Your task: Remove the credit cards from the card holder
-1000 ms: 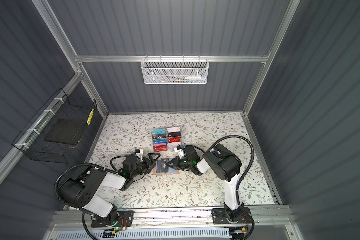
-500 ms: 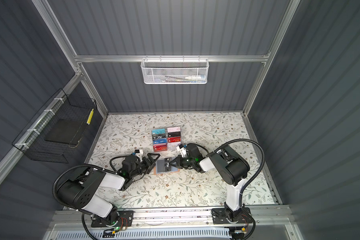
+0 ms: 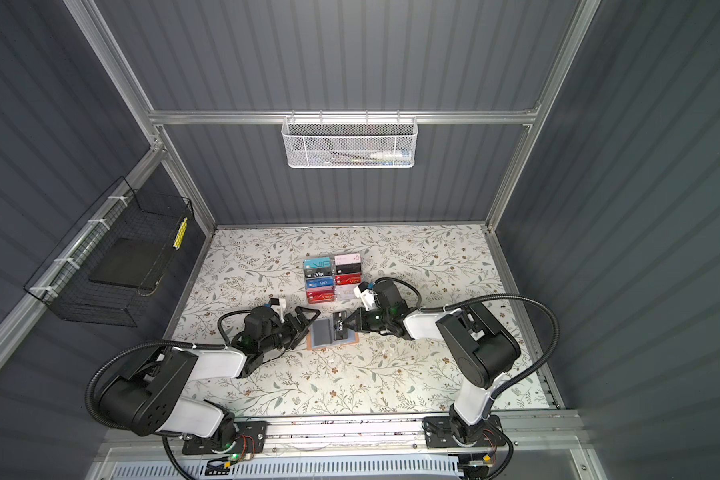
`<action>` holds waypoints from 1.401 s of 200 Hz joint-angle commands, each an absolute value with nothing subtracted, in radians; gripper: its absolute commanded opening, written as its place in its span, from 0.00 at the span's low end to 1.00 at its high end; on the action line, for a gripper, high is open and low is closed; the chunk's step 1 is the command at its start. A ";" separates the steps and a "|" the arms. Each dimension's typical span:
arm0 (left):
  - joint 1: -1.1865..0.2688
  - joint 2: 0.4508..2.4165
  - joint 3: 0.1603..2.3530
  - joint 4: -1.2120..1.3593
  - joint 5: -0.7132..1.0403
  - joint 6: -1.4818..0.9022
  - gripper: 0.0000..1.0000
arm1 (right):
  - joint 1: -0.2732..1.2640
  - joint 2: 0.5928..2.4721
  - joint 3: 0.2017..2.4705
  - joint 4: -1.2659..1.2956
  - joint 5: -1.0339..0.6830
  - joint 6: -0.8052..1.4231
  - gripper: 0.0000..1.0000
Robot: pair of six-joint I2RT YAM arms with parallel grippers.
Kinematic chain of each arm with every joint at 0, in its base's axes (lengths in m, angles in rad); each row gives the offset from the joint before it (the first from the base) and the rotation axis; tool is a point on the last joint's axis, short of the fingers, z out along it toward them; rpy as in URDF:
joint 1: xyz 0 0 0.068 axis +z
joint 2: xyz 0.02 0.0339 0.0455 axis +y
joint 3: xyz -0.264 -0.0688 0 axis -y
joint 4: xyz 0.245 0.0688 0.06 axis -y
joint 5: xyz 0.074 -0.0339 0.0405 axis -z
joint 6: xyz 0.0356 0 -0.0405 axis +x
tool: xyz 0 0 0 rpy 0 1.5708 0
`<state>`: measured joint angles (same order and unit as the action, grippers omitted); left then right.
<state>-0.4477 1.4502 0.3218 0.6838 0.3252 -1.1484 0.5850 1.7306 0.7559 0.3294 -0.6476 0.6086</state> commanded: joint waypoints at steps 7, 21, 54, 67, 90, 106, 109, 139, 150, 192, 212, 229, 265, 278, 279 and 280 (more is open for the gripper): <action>-0.439 1.407 0.342 0.425 0.301 -1.072 1.00 | 0.581 1.678 0.791 0.172 -0.570 0.478 0.00; -0.439 1.369 0.372 0.355 0.297 -1.037 1.00 | 0.581 1.654 0.812 0.104 -0.534 0.429 0.00; -0.439 1.272 0.456 0.165 0.243 -0.948 1.00 | 0.588 1.575 0.886 -0.089 -0.438 0.308 0.00; -0.439 1.250 0.504 0.087 0.221 -0.902 1.00 | 0.593 1.543 0.922 -0.156 -0.405 0.266 0.00; -0.439 1.237 0.580 -0.009 0.201 -0.853 1.00 | 0.605 1.508 0.996 -0.281 -0.318 0.186 0.00; -0.439 1.227 0.616 -0.050 0.181 -0.835 1.00 | 0.607 1.514 1.072 -0.382 -0.253 0.133 0.00; -0.439 1.224 0.621 -0.055 0.176 -0.832 1.00 | 0.606 1.515 1.088 -0.415 -0.241 0.121 0.00; -0.439 1.174 0.656 -0.118 0.130 -0.816 1.00 | 0.608 1.546 1.256 -0.576 -0.126 -0.010 0.00; -0.438 1.157 0.669 -0.140 0.116 -0.802 1.00 | 0.608 1.564 1.318 -0.623 -0.107 -0.059 0.00; -0.439 1.122 0.717 -0.229 0.105 -0.739 1.00 | 0.643 1.678 1.542 -0.746 0.026 -0.288 0.00; -0.439 1.115 0.734 -0.241 0.120 -0.728 1.00 | 0.652 1.740 1.649 -0.790 0.058 -0.409 0.00; -0.437 1.115 0.757 -0.266 0.123 -0.714 1.00 | 0.653 1.786 1.738 -0.815 0.061 -0.510 0.00; -0.430 1.111 0.816 -0.333 0.123 -0.671 1.00 | 0.657 1.856 1.887 -0.829 0.048 -0.683 0.00; -0.423 1.110 0.829 -0.343 0.125 -0.659 1.00 | 0.658 1.896 1.954 -0.855 0.025 -0.723 0.00; -0.422 1.110 0.830 -0.344 0.125 -0.658 1.00 | 0.658 1.900 1.959 -0.856 0.023 -0.725 0.00; -0.421 1.110 0.830 -0.345 0.126 -0.658 1.00 | 0.658 1.903 1.963 -0.859 0.021 -0.728 0.00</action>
